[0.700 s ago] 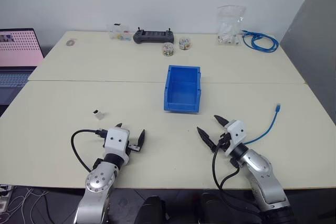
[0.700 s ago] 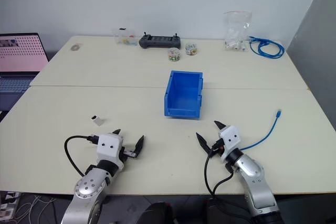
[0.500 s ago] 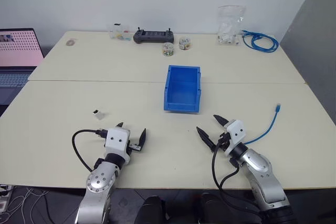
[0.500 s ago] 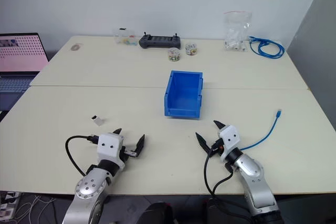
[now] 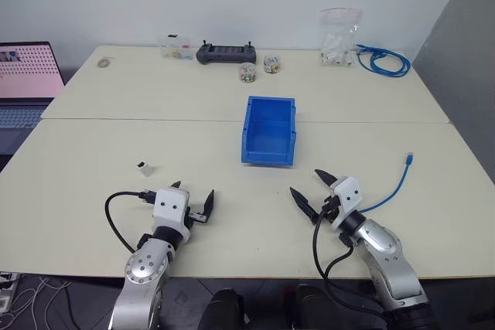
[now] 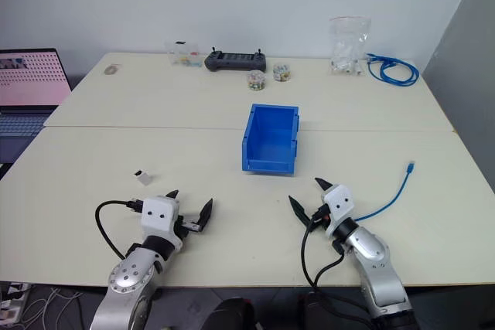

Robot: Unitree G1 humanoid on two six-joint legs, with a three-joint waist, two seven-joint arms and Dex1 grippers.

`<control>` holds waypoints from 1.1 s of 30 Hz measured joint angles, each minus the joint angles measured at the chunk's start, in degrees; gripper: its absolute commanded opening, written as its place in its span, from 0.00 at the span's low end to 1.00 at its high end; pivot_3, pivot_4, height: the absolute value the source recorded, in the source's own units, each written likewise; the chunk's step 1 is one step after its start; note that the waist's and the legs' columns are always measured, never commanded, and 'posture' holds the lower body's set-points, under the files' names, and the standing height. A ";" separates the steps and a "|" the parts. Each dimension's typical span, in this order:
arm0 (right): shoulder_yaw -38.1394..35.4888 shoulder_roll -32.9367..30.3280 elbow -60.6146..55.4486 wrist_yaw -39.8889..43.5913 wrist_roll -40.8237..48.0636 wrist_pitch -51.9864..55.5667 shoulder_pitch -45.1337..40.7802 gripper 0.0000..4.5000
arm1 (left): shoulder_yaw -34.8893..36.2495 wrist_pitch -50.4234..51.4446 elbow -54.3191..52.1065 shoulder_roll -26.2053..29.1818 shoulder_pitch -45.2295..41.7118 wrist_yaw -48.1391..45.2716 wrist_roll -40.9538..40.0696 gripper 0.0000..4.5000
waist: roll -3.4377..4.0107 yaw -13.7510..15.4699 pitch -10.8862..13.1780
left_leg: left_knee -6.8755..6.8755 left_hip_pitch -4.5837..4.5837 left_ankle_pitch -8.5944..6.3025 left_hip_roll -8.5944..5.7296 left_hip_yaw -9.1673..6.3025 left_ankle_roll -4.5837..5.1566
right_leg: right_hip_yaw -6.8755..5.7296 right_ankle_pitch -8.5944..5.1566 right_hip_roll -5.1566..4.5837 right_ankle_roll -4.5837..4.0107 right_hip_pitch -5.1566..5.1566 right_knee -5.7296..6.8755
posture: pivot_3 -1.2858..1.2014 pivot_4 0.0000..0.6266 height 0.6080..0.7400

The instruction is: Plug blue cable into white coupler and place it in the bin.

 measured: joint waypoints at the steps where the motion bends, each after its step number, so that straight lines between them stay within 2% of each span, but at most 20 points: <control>1: 0.00 -0.06 0.00 0.00 0.00 0.00 0.05 0.99 | 0.23 -0.42 -0.14 0.35 0.24 -1.29 -1.03 1.00 | 0.00 0.00 0.00 | 0.00 0.00 0.00 0.00 0.00 0.00 | 0.00 0.00 0.00 -0.01 0.00 0.00 | 0.52 0.24 1.00; 5: 0.00 -0.23 -0.01 0.01 0.00 0.00 0.32 0.99 | 0.63 -0.90 -0.98 2.33 0.22 -4.99 -3.40 1.00 | 0.00 0.00 0.00 | 0.00 0.00 0.00 0.00 0.01 0.00 | 0.01 -0.01 0.00 0.00 0.00 0.00 | 0.52 0.24 1.00; 9: -0.08 -0.85 -1.13 0.12 0.01 0.00 1.87 0.99 | 0.31 0.11 -2.24 7.96 -3.02 -12.22 -6.80 1.00 | 0.01 0.03 0.02 | 0.00 -0.02 0.00 -0.01 -0.02 0.00 | -0.03 -0.02 0.01 0.00 0.00 -0.01 | 0.52 0.24 1.00; 14: -2.56 -0.73 -5.88 -3.07 -0.13 -0.07 3.34 0.99 | -1.82 5.98 -2.61 12.62 -16.96 -21.01 -12.26 1.00 | -0.01 0.21 0.02 | 0.02 -0.04 0.00 -0.04 -0.02 0.00 | -0.03 -0.11 0.01 0.16 0.01 -0.03 | 0.52 0.24 1.00; 18: -7.27 -0.26 -13.17 -9.16 -1.27 2.14 6.88 0.99 | -7.92 14.64 -1.92 16.62 -28.99 -30.42 -16.02 1.00 | -0.02 0.15 0.03 | -0.01 -0.08 0.00 -0.06 -0.03 -0.01 | -0.02 -0.11 0.02 0.16 -0.01 -0.03 | 0.52 0.24 1.00; 26: -17.07 0.13 -19.92 -21.33 -4.43 18.62 7.68 0.99 | -16.81 19.77 3.45 15.25 -40.68 -36.56 -14.95 1.00 | 0.01 -0.29 0.05 | 0.00 -0.03 0.01 -0.04 0.01 -0.03 | 0.05 -0.13 0.06 0.19 -0.02 0.03 | 0.52 0.24 1.00; 28: -19.42 -0.73 -18.48 -23.80 -4.53 26.43 3.09 0.99 | -19.04 18.65 6.65 13.69 -43.50 -37.65 -13.19 1.00 | 0.03 -0.55 0.06 | 0.00 -0.03 0.01 -0.04 0.04 -0.02 | 0.07 -0.13 0.07 0.19 -0.04 0.03 | 0.52 0.24 1.00; 33: -21.20 -4.50 -11.58 -24.10 -4.65 31.48 -1.72 0.99 | -21.22 16.05 11.04 12.12 -45.05 -38.87 -10.62 1.00 | 0.03 -0.67 0.06 | -0.05 -0.06 0.01 -0.05 0.02 -0.01 | 0.03 -0.04 0.07 -0.07 -0.03 0.02 | 0.52 0.24 1.00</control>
